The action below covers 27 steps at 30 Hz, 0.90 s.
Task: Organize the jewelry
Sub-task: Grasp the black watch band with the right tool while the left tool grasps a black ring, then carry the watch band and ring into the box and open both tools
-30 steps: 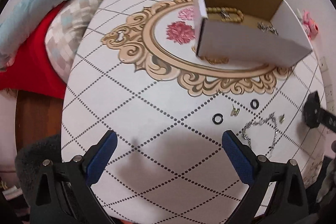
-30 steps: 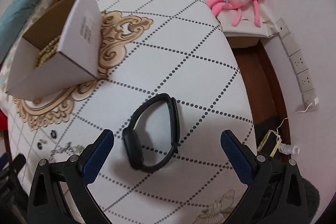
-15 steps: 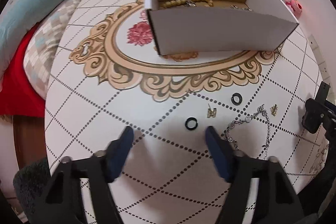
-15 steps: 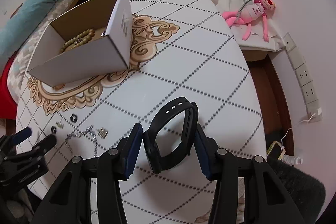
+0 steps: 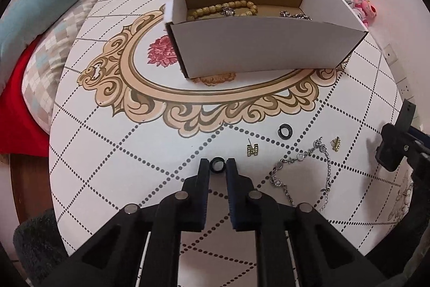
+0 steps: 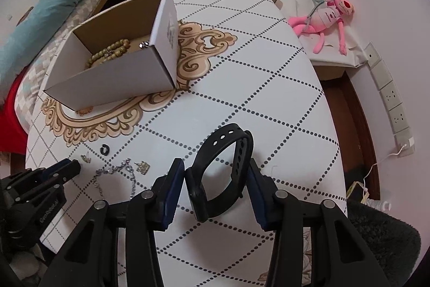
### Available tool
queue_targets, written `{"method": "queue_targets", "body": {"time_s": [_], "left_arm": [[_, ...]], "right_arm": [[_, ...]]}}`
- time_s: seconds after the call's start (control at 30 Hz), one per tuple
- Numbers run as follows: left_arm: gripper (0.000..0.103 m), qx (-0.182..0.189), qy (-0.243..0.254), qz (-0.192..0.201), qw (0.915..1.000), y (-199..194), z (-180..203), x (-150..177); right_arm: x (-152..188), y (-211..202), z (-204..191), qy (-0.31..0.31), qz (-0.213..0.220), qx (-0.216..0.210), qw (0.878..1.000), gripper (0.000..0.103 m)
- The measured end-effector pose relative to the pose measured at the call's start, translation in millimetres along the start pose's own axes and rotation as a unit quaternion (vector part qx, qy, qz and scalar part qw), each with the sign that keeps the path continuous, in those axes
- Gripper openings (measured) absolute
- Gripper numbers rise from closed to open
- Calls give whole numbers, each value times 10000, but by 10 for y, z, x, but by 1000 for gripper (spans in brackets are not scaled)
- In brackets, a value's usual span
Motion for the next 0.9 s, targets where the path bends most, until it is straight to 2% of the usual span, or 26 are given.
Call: {"method": "queue_targets", "body": {"time_s": [0.13,0.33,0.5,0.67,0.83,0.9], "left_arm": [[10,13,-13,184,9998,-141,-72,-48],[10,86,80,715,9974,-567,-33,-204],[10,369,81,1038,9939,-905,61,-516],[10,865,-175,750,9933,-896,137,-905],[10,1077,-317,463,9926,-715,131,-1257],[11,1133,-494,217,9921,-601,91,-1399]], "right_arm": [[-55,-111,-46,-18,126,-79,9999,48],[-200,-328,-117,-43,390,-236,9990,47],[-429,-533,-210,-34,650,-469,9968,47],[-828,-592,-345,-86,798,-779,9937,47],[-1207,-416,-453,-200,686,-976,9927,47],[-1346,-303,-498,-209,563,-1067,9925,47]]}}
Point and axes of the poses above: each gripper's, at about its wrist camera, not at the fingertips, and y roughly the way its jaws point, z to its right, x to its underside, the point moved 7 cm from there along y, roughly the way its jaws point, and after that the axes turned 8 degrees about -y, right-handed, at the moved point
